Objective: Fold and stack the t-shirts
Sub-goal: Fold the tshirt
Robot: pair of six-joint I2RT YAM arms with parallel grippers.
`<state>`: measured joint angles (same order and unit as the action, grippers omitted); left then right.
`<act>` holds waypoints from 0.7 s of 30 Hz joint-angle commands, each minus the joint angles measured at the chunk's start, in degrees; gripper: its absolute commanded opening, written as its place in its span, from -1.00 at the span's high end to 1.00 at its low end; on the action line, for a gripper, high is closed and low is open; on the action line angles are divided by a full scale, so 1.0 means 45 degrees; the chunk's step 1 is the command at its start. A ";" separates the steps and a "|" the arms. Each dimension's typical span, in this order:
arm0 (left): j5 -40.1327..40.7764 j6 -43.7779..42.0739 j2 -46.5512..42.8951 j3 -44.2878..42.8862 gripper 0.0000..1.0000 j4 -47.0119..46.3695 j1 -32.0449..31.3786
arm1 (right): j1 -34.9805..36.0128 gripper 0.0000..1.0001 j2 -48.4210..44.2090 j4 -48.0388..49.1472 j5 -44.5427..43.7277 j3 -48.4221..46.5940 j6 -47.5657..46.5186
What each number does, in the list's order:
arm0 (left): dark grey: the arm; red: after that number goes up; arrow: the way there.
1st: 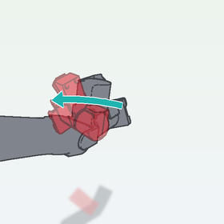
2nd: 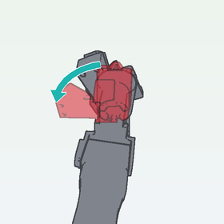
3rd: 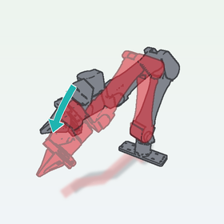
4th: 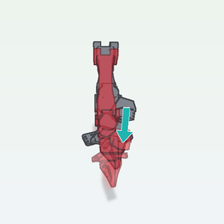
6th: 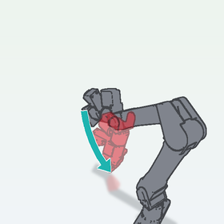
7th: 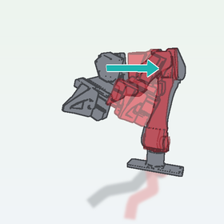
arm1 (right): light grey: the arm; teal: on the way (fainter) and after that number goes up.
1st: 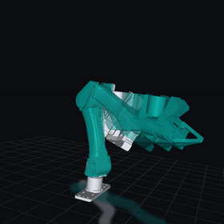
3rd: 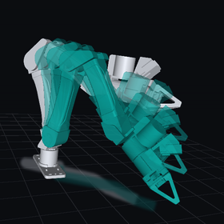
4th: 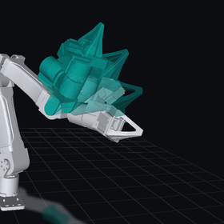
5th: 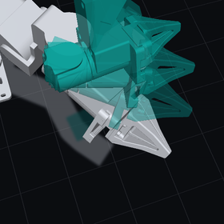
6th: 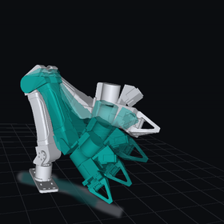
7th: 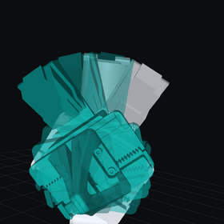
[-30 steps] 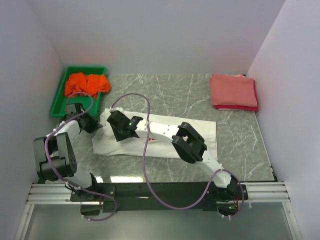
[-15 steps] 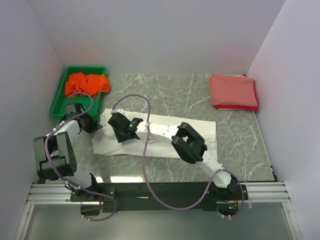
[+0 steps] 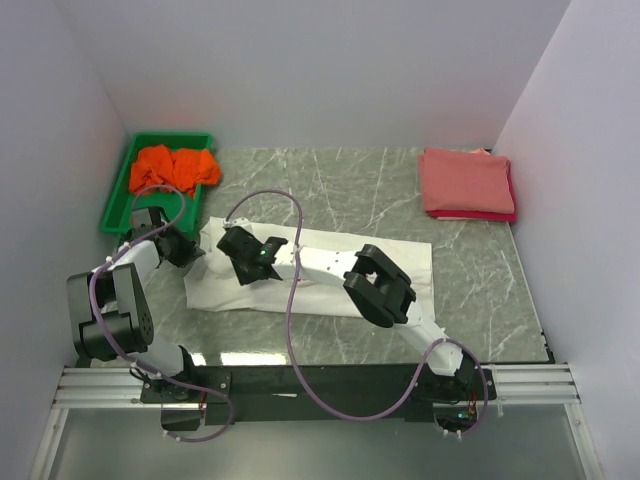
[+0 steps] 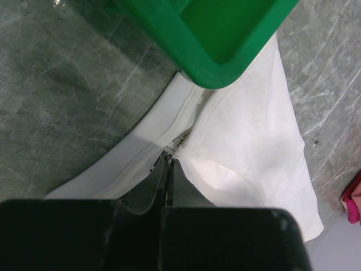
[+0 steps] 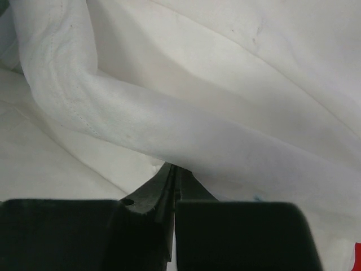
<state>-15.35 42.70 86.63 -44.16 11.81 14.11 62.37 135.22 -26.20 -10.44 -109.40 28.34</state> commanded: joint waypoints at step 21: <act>-0.0279 -0.0308 -0.2863 0.0633 0.99 0.1221 0.0107 | -0.1086 1.00 -0.3661 -0.0898 0.2201 0.1907 -0.0906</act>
<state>-15.40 42.65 76.82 -42.46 14.57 14.28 57.58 122.54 -29.36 -2.87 -102.96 25.82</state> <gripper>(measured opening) 0.016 0.007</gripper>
